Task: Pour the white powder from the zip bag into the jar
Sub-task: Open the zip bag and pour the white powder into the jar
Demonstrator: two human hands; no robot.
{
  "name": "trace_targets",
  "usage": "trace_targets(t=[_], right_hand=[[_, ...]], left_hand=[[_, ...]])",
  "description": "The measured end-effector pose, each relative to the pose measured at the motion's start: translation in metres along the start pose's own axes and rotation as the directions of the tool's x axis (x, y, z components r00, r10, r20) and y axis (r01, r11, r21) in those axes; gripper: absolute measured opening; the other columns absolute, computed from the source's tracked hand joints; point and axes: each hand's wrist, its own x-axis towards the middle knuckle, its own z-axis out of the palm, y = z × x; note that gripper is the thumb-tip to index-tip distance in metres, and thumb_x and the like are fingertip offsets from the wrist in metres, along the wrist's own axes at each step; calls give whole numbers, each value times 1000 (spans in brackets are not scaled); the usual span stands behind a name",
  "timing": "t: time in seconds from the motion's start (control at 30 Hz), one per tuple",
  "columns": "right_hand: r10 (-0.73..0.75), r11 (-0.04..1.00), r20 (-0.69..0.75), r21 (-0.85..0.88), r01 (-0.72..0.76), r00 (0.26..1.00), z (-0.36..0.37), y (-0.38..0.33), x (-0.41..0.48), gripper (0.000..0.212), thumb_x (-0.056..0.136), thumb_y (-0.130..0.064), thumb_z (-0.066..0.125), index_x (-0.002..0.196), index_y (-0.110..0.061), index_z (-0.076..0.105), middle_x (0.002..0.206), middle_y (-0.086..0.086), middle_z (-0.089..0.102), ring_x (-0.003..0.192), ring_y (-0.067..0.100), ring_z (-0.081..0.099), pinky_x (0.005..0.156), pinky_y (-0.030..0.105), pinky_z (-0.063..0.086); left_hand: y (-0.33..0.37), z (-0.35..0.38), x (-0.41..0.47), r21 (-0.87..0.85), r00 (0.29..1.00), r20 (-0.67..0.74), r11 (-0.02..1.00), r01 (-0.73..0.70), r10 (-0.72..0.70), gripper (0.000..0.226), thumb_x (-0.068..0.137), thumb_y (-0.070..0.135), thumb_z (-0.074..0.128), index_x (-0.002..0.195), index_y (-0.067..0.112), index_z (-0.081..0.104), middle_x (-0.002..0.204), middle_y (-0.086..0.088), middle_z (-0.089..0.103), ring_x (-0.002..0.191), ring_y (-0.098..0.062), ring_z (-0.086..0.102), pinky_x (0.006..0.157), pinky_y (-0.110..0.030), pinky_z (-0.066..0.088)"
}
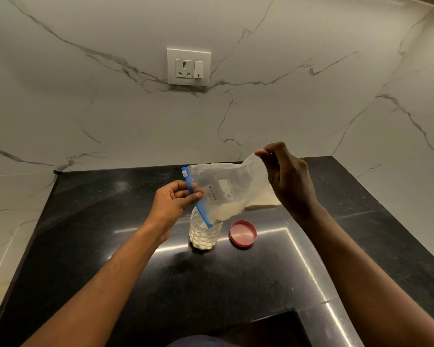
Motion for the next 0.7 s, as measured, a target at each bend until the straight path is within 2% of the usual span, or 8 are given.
trace_targets(t=[0.17,0.37,0.53,0.7], right_hand=[[-13,1000,19,-1,13,1000,1,0,2,29,101,-24,59,101,5,62,70,4,63,52,9,55,56,3,37],[-38,999,40,2,38,999,1,-2,11,25,99,-18,63,101,6,62,76,-5,58,58,4,53,56,-1,35],[-60,998,59,-18,61,996,1,-2,13,24,97,-16,65,101,7,62,73,4,65,59,3,54,55,-2,33],[-67,997,70,-29,69,995,1,-4,14,24,97,-16,66,100,7,62,77,-9,53,56,5,52,58,0,32]], left_hand=[[-1,0,-1,-12,1000,-2,1000,5,-5,27,89,7,76,115,12,70,105,-2,81,99,-13,78,72,-22,62],[-1,1,-3,-26,1000,-15,1000,2,-3,27,89,7,76,115,11,69,105,-3,81,97,-13,78,71,-20,61],[-1,-2,-3,-22,1000,-16,1000,11,-11,29,89,7,76,117,10,69,107,-4,80,98,-14,78,71,-21,61],[-2,-3,-3,-32,1000,-12,999,11,-12,29,88,6,76,117,9,70,107,-4,80,100,-16,78,75,-24,61]])
